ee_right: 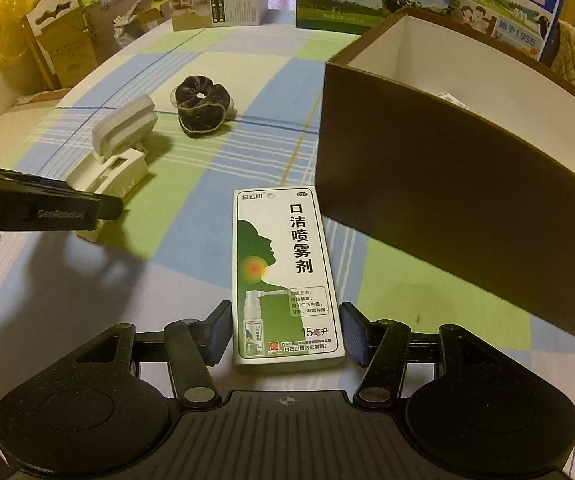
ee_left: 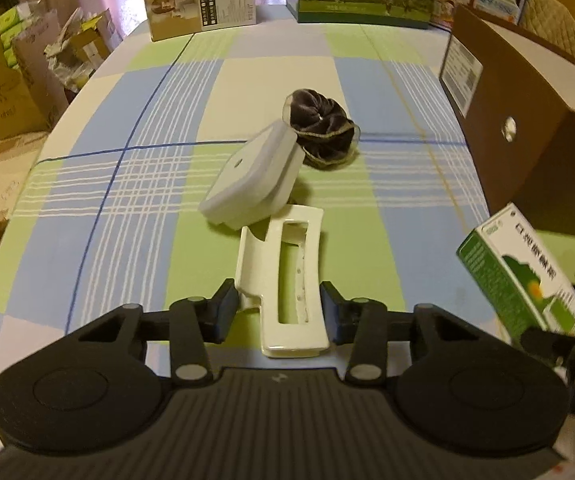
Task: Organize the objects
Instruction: 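Grasp the white plastic holder with the left tool while the right tool lifts the spray box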
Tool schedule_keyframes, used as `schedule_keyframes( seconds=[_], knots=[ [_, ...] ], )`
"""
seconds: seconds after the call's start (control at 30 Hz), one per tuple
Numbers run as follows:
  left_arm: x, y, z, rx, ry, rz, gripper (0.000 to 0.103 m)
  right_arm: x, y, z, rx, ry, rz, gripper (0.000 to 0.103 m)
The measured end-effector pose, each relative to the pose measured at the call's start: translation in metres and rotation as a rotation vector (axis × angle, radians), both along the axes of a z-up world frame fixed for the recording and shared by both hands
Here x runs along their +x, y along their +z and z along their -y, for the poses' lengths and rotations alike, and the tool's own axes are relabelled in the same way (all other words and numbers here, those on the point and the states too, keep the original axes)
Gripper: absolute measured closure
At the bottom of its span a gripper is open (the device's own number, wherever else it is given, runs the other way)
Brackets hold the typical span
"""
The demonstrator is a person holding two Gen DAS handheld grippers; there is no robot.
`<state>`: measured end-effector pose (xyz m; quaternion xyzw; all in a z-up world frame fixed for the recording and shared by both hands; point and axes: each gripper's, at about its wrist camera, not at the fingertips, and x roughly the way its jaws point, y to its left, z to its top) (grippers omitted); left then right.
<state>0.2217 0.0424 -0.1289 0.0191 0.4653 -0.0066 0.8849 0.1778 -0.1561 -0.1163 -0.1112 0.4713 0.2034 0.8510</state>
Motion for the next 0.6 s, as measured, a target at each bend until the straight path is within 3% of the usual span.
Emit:
schedule_keyframes(
  seconds=[0.37,0.6],
  knots=[
    [-0.062,0.006,0.027,-0.033,-0.089,-0.071,0.065,-0.044,0.0,0.028,-0.011,0.001,-0.051,0.049],
    [-0.067,0.007,0.027,-0.042,-0.089,-0.044,0.047,-0.058,0.001,0.037,0.018,-0.009,-0.038,0.049]
  ],
)
